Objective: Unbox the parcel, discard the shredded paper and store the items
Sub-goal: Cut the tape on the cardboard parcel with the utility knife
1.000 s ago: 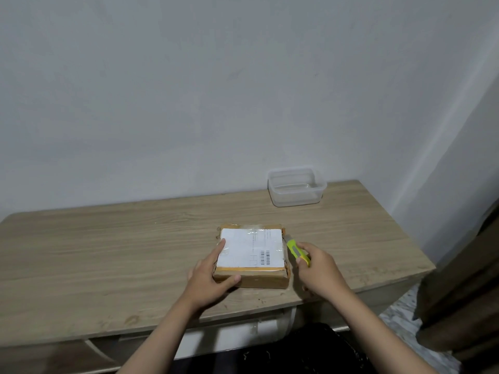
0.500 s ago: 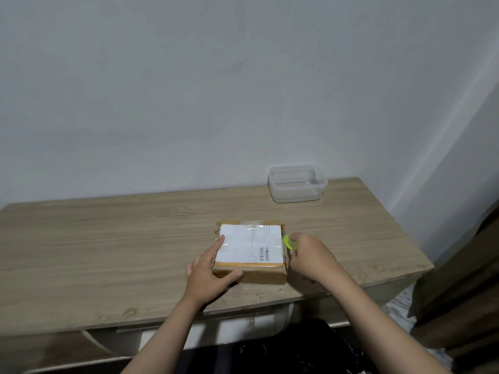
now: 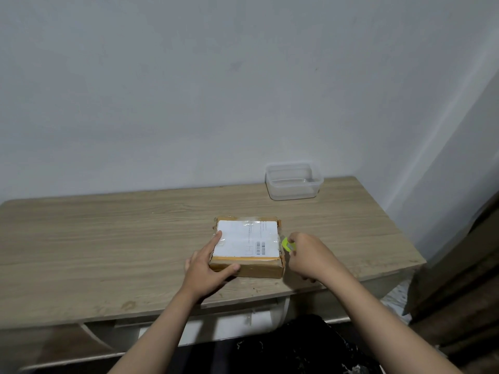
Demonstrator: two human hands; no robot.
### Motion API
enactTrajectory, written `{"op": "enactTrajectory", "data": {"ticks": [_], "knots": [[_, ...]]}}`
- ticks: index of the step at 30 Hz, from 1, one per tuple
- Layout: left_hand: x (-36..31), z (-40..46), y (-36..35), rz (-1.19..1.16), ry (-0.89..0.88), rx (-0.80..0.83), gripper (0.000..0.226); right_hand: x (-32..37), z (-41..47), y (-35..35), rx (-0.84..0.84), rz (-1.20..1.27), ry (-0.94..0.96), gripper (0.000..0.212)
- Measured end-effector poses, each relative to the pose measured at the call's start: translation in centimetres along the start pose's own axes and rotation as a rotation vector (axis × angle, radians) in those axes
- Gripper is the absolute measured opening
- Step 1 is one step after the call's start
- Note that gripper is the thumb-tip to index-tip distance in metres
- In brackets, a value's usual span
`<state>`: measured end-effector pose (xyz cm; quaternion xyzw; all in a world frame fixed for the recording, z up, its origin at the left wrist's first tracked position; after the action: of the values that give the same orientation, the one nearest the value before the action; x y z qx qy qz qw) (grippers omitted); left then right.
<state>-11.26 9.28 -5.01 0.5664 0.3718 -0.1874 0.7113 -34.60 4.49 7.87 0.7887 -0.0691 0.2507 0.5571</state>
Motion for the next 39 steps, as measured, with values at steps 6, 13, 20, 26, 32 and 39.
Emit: {"op": "enactTrajectory", "data": {"ticks": [6, 13, 20, 26, 32, 39], "knots": [[0.0, -0.2, -0.2, -0.038, 0.014, -0.025, 0.092, -0.2, -0.1, -0.2, -0.011, 0.074, -0.014, 0.029], [-0.1, -0.4, -0.2, -0.043, 0.02, -0.029, 0.094, -0.1, -0.6, 0.0, 0.065, 0.035, -0.025, 0.033], [0.1, -0.2, -0.2, -0.082, 0.017, -0.002, 0.095, 1.0, 0.2, 0.8, 0.092, 0.044, -0.064, 0.031], [0.1, -0.3, -0.2, -0.088, 0.021, -0.001, 0.093, 0.7, -0.2, 0.4, 0.092, 0.029, -0.032, 0.029], [0.0, -0.4, 0.1, -0.052, 0.035, -0.014, 0.091, 0.1, -0.9, 0.4, 0.087, 0.022, -0.047, 0.03], [-0.2, -0.3, 0.2, -0.02, 0.028, 0.017, 0.092, -0.2, -1.1, 0.8, 0.127, 0.08, -0.084, 0.029]]}}
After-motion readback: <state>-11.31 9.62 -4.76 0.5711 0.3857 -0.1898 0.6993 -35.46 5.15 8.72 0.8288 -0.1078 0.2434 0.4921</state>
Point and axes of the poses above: each hand's wrist, its own z-axis towards the middle knuckle, its own y-axis out of the back of the hand, x = y × z, the point moved 3 cm from there along z, towards the middle knuckle, and after that the axes turned 2 degrees about z, right-handed, at the moved point
